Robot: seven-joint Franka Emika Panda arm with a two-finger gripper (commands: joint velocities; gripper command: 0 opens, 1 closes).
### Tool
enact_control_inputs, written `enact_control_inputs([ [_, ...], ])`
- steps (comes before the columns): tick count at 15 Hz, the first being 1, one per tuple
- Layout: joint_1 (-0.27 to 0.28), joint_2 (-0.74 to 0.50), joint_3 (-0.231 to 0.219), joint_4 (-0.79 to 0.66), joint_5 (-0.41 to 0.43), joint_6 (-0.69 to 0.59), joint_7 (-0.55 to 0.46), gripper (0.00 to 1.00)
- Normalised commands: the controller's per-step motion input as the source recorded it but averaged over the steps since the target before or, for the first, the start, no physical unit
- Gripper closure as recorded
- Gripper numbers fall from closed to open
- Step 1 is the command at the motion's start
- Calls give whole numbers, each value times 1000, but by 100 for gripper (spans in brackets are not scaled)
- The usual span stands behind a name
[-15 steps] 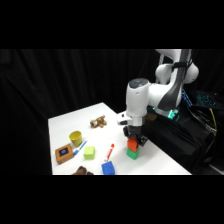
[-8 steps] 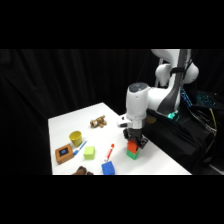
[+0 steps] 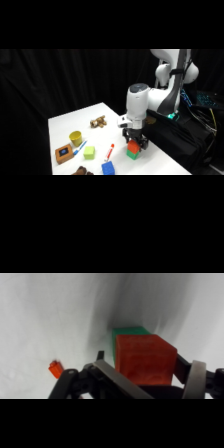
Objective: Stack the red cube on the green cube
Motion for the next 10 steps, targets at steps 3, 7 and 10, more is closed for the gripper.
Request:
enact_control_inputs([
  [3,71,-88,-78,-75,-100,46,140,0],
  [7,93,-211,-91,-96,-115,-61,185,0],
  [10,128,-342,-95,-117,-144,-178,240,0],
])
